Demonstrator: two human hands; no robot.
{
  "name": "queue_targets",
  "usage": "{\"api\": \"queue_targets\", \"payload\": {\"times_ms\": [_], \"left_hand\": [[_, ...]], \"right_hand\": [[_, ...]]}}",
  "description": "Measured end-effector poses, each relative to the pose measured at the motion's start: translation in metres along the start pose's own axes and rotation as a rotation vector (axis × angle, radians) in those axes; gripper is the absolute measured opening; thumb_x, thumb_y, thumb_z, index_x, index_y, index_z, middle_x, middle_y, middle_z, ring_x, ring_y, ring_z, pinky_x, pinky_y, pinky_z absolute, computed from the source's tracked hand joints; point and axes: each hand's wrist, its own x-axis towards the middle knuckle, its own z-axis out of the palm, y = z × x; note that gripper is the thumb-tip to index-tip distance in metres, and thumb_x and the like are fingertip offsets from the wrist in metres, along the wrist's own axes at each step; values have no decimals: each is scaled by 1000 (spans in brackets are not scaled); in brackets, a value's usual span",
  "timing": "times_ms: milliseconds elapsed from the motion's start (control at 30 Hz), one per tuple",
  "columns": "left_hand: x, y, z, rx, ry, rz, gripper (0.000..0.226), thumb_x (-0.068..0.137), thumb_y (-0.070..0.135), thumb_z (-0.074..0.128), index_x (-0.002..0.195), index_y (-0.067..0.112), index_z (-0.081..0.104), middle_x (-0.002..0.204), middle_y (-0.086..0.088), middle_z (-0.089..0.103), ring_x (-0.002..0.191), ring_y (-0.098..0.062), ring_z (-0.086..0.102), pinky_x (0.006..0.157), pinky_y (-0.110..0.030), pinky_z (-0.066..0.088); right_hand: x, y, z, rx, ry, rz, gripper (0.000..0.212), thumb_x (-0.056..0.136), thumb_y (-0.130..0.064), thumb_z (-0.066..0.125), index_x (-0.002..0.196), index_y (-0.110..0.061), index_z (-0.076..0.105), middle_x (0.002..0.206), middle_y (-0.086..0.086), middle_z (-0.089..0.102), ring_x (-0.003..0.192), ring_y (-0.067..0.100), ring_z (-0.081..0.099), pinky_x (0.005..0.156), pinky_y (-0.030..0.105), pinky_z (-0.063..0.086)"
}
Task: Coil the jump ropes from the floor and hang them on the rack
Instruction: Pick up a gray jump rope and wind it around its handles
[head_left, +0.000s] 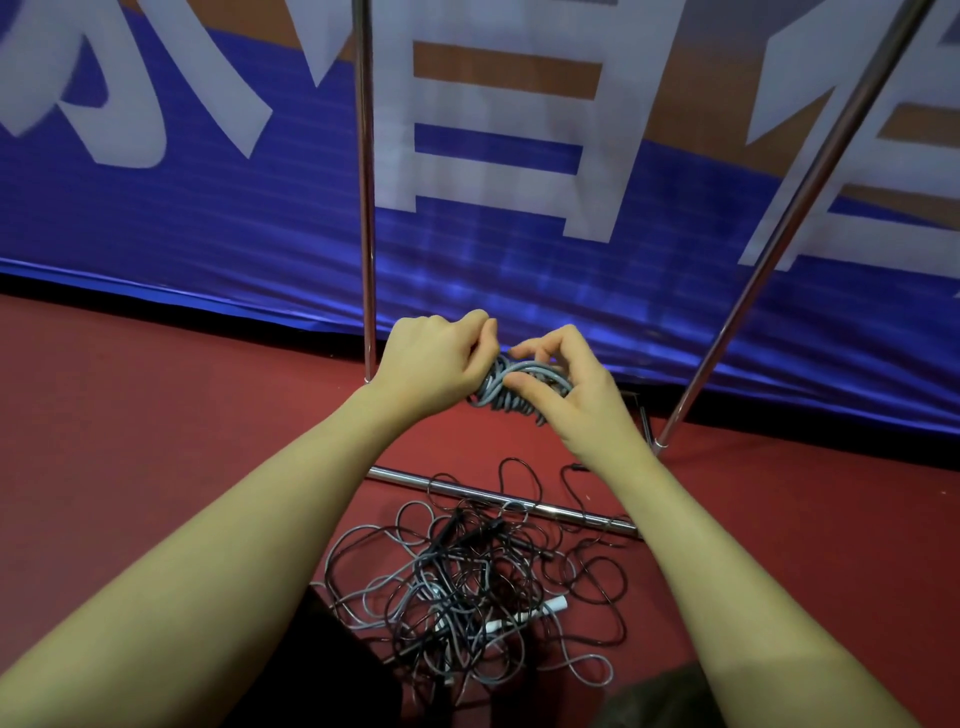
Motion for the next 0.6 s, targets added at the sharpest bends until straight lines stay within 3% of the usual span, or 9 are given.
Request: {"api": "queue_targets", "payload": {"times_ms": [133,233,300,367,467,533,600], "left_hand": [[0,2,-3,33,29,47,32,86,21,40,57,9,47,32,-4,32,26,-30,34,51,-16,-2],[0,2,-2,44,90,110,31,87,19,42,57,9,46,34,-3,35,27,-28,35,46,-19,9],[4,2,0,23,174,137,32,89,18,42,59,8,46,41,-7,41,34,-30,40,44,-26,17],[12,3,1,19,238,140,28,90,16,43,66,5,53,59,-12,54,54,-31,50,56,-35,27],[18,10,-3,-190,281,-158,27,91,21,43,98,2,60,103,-10,58,96,-24,46,79,-31,28],[15,17,-3,-457,224,-351,32,92,27,43,110,2,53,108,-5,49,98,-17,46,86,-28,32],[11,25,-2,-696,65,-467,27,95,26,48,113,6,48,107,-2,48,90,-9,49,86,-17,37]], "right_hand": [[0,1,-5,-48,-103,92,36,85,-22,69,110,-34,44,107,-9,65,97,0,61,85,15,46],[0,3,-6,-32,-88,120,32,85,-20,69,115,-28,62,104,-10,68,94,-4,61,85,11,46],[1,3,-3,-11,-25,104,36,84,-18,70,119,-19,65,106,-7,68,96,-6,60,88,9,44],[3,1,1,36,44,94,38,84,-14,69,122,-12,64,108,-5,68,93,-11,60,88,8,42],[7,-2,4,156,205,115,36,86,-11,67,121,-8,63,102,-12,66,85,-17,59,81,4,42],[9,-2,3,259,316,146,35,88,-12,65,122,-9,63,100,-10,67,81,-14,61,75,6,45],[11,0,2,339,404,174,34,90,-13,62,124,-10,62,102,-6,69,79,-11,62,72,9,48]]}}
